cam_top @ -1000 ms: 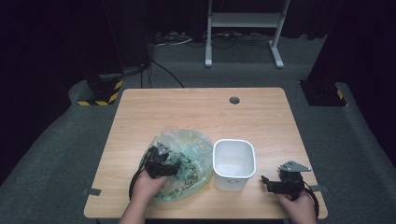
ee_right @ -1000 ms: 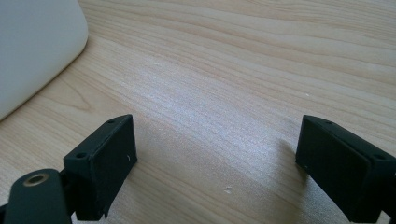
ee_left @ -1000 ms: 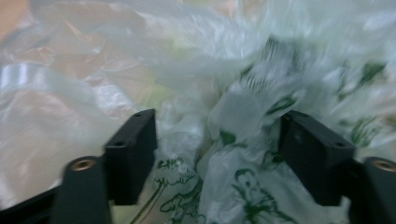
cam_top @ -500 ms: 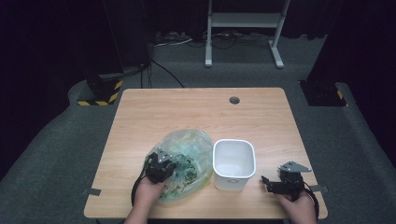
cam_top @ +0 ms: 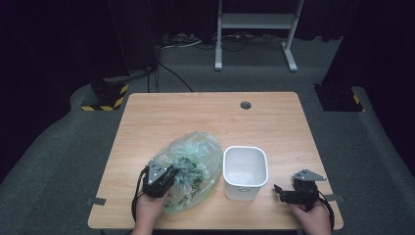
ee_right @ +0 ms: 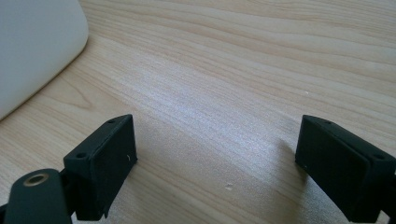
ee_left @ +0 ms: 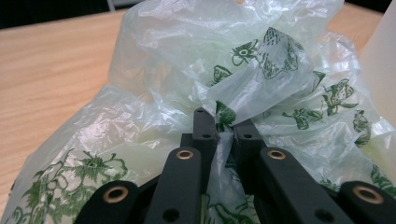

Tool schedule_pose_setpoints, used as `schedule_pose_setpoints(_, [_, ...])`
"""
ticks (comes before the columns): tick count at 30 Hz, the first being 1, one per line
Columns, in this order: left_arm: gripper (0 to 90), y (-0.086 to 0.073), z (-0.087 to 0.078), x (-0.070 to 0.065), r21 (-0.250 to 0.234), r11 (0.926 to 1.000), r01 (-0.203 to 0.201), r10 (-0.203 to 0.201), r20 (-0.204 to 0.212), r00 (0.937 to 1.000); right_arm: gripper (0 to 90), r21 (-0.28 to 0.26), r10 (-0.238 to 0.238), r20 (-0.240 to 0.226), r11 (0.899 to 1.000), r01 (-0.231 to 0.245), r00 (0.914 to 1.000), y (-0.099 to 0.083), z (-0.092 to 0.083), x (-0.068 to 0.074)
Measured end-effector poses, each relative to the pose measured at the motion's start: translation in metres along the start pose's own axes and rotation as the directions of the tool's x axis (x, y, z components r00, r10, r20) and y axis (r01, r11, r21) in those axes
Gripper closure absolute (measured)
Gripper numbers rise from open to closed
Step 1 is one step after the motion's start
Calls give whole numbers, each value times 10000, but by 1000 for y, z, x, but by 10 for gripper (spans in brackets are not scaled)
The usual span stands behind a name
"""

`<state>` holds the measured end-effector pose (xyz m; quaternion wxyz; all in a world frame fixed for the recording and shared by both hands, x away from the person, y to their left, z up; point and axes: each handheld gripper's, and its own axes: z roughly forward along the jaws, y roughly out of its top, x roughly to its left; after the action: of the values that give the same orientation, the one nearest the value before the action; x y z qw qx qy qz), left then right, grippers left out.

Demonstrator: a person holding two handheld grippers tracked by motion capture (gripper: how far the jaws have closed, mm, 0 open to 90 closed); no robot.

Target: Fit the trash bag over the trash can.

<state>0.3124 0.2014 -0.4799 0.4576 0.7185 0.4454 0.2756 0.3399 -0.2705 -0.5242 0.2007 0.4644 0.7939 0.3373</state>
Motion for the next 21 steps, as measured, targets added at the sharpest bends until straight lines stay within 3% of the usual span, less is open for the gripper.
schedule_pose_setpoints(8, [828, 10, -25, 3, -1351, 9907, 187, -221, -239, 9995, 121, -3, 6, 6, 10000, -6, 10000, 0, 0, 0])
schedule_pose_setpoints(21, [822, 30, -55, 5, -2562, 9665, 165, -280, -413, 9988, 121, -2, 18, 17, 10000, -18, 10000, 0, 0, 0])
